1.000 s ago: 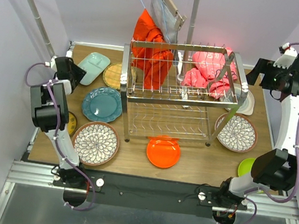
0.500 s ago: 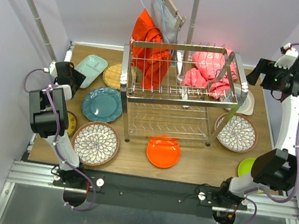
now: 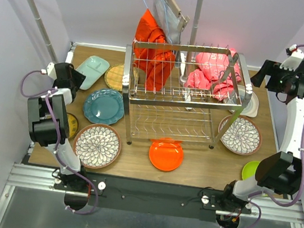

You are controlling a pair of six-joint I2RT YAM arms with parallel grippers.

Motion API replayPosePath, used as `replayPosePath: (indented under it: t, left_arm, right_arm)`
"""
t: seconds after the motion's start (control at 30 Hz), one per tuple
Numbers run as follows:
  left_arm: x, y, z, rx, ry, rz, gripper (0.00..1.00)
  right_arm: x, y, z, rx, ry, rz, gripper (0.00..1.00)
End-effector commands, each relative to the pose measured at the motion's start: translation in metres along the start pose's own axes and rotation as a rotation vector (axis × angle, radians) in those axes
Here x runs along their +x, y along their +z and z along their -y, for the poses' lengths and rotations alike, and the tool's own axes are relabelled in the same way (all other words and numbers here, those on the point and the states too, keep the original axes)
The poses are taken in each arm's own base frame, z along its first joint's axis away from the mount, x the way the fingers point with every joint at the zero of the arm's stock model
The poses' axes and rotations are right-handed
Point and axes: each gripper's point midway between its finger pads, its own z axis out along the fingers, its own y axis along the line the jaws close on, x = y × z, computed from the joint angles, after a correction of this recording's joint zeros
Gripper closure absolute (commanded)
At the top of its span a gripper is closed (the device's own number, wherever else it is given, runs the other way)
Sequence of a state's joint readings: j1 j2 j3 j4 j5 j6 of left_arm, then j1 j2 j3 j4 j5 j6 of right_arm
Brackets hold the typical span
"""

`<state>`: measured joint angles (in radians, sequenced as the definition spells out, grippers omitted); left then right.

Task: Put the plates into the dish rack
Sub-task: Grab a plate with the left arm

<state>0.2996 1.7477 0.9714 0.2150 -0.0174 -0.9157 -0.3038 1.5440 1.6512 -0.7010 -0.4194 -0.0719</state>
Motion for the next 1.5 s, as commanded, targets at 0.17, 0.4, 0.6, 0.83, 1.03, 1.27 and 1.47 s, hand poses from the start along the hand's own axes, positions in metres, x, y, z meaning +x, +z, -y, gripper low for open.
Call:
replayPosePath:
  t: [0.17, 0.4, 0.6, 0.83, 1.03, 1.27, 1.47]
  left_arm:
    - [0.007, 0.002, -0.022, -0.066, -0.008, -0.004, 0.30]
    - [0.015, 0.009, -0.030, -0.109, -0.015, -0.041, 0.30]
    - [0.018, 0.012, -0.037, -0.140, -0.031, -0.044, 0.30]
    - [0.010, 0.023, -0.031, -0.153, -0.058, -0.032, 0.37]
    - [0.006, 0.028, -0.034, -0.198, -0.048, -0.009, 0.45]
    - [0.005, 0.033, -0.034, -0.208, -0.033, -0.007, 0.52]
    - [0.006, 0.034, -0.032, -0.193, -0.016, -0.015, 0.71]
  right_arm:
    - [0.004, -0.010, 0.001, -0.001, 0.015, 0.006, 0.00]
    - [0.004, -0.008, 0.001, -0.007, 0.021, 0.009, 0.00]
    - [0.002, -0.011, 0.003, -0.002, 0.024, 0.016, 0.00]
    - [0.000, -0.014, 0.007, 0.008, 0.024, 0.023, 0.00]
    - [-0.011, -0.020, 0.010, 0.020, 0.020, 0.049, 0.00]
    - [-0.020, -0.023, 0.010, 0.016, 0.018, 0.070, 0.00]
    - [-0.028, -0.028, 0.007, 0.012, 0.020, 0.089, 0.00]
